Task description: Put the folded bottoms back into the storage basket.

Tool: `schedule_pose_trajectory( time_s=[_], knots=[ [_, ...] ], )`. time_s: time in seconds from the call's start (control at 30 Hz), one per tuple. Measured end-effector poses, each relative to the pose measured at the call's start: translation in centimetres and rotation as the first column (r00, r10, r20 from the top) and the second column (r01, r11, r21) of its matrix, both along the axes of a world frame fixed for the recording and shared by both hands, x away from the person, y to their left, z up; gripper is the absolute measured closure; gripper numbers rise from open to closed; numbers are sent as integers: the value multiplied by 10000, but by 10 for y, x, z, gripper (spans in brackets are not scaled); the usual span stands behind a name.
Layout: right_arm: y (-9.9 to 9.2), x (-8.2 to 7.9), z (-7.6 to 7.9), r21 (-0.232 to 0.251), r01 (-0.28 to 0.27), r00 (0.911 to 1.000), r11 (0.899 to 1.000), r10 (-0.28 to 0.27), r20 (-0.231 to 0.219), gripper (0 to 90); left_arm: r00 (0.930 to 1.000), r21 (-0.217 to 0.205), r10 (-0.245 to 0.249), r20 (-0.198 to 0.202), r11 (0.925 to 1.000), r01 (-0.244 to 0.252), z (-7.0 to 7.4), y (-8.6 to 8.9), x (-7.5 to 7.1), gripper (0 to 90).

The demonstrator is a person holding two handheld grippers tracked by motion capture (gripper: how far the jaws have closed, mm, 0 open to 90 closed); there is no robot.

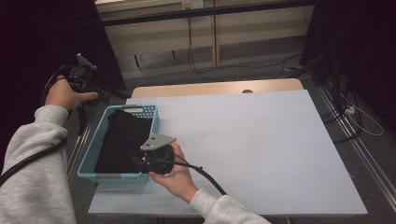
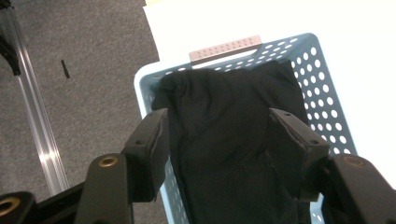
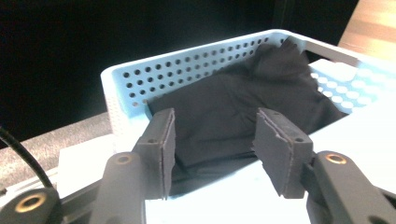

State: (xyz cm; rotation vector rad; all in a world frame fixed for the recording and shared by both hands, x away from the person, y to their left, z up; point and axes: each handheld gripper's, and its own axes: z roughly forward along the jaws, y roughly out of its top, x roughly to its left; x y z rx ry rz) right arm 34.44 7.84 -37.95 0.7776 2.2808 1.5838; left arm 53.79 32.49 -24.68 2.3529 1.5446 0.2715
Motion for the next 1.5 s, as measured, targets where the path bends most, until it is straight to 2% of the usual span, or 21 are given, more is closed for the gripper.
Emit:
schedule_pose_trajectory(
  time_s=[0.07,0.2,0.33,0.43,0.63,0.73,0.87,0.93,1.07,1.13,1.2,1.23,1.33,1.37,1.5],
  knots=[
    [-11,2,3,-22,101,9999,9999,-101,-51,447,9998,-54,-222,-1,9997,222,-2,-3,-3,369],
    [-31,4,9,104,250,9997,9996,-250,35,419,9995,-151,-328,2,9993,328,-5,-8,-9,336],
    [-44,3,12,28,235,9997,9997,-235,50,380,9991,-224,-415,123,9989,417,-8,-9,-13,319],
    [-53,2,12,59,231,9997,9997,-232,80,342,9982,-273,-560,232,9980,567,-13,-10,-17,306],
    [-73,5,6,119,296,9994,9995,-294,-192,238,9963,-415,-745,419,9962,762,-24,-7,-26,291],
    [-84,7,2,171,358,9991,9992,-354,-254,220,9961,-510,-738,491,9958,763,-30,-6,-31,292],
    [-97,8,-4,11,417,9986,9991,-416,-323,200,9950,-645,-834,549,9941,869,-40,-7,-38,291],
    [-103,8,-9,-225,503,9981,9985,-511,-341,193,9937,-537,-961,576,9936,993,-44,-8,-40,289],
    [-116,8,-19,-684,582,9969,9960,-616,-495,175,9932,-642,-966,654,9928,1007,-52,-11,-43,293],
    [-124,7,-23,-776,651,9958,9949,-697,-591,175,9902,-515,-1152,787,9915,1195,-56,-14,-46,344],
    [-130,4,-26,-869,738,9948,9935,-795,-636,175,9915,-511,-1137,635,9918,1170,-63,-18,-50,442],
    [-134,3,-28,-895,780,9945,9929,-838,-633,175,9902,-428,-1295,528,9904,1318,-66,-19,-52,471],
    [-146,-2,-31,-835,974,9922,9917,-1033,-697,177,9891,-342,-1385,495,9895,1403,-77,-21,-59,619],
    [-150,-4,-32,-787,1062,9911,9912,-1119,-717,179,9896,-488,-1354,483,9893,1378,-82,-21,-61,705],
    [-165,-12,-37,-778,1295,9880,9885,-1353,-746,185,9872,-229,-1510,513,9881,1523,-105,-19,-65,798]
  ],
)
